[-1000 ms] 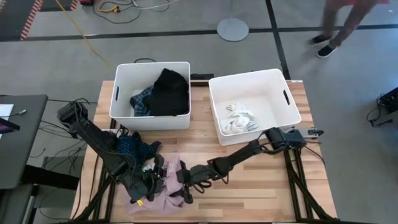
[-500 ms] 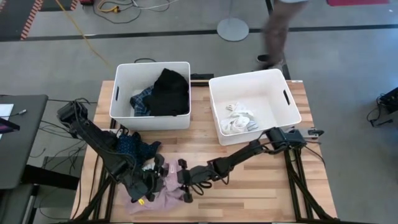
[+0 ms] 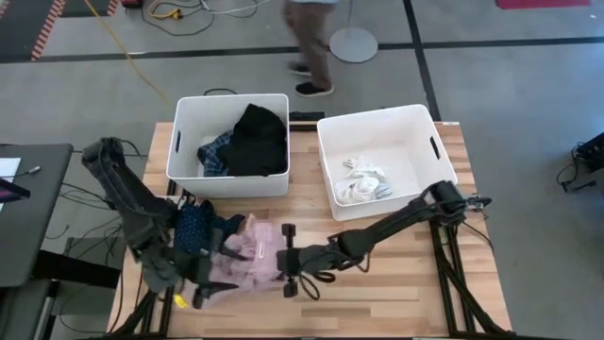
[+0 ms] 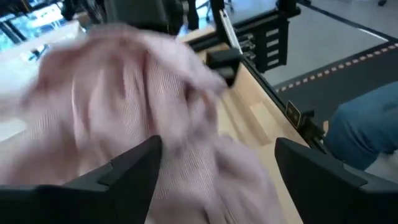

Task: Sort clothes
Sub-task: Put the pink long-sleeved shirt into the left laundry bin

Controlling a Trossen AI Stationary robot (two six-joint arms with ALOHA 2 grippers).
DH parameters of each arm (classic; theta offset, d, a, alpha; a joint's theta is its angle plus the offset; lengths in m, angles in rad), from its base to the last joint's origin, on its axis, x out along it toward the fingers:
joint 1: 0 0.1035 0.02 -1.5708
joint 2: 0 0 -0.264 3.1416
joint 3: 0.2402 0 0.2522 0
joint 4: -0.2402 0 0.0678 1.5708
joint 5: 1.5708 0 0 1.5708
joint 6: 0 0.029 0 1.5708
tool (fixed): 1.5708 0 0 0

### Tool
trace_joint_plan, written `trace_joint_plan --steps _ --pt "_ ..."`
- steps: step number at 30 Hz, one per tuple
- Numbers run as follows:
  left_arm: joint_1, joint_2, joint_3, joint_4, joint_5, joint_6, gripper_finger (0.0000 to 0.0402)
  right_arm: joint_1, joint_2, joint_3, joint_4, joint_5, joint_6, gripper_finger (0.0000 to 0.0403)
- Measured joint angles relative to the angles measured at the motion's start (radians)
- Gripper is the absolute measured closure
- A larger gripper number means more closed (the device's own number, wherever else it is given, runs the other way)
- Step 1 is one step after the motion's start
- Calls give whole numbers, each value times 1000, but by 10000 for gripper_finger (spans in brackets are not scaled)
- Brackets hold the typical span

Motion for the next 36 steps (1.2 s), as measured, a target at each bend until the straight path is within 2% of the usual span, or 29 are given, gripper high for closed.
trace_joint_plan --steps 6,9,17,25,28,36 --pt "-80 -89 -1 -108 -114 -42 98 12 -144 0 -75 85 -91 353" --pt "-90 -93 -2 -165 -122 -86 98 12 -201 0 -84 114 -152 353" --pt "-90 -18 -4 -298 -103 -187 98 -50 -342 0 -55 123 -292 353" --pt "-90 55 -4 -314 -114 -264 98 -160 -400 0 29 120 -426 353" --pt "-88 76 -10 -308 -141 -295 98 -205 -407 0 65 108 -464 353" --pt "-68 140 -43 -278 -216 -452 98 -365 -405 0 140 -27 -442 353"
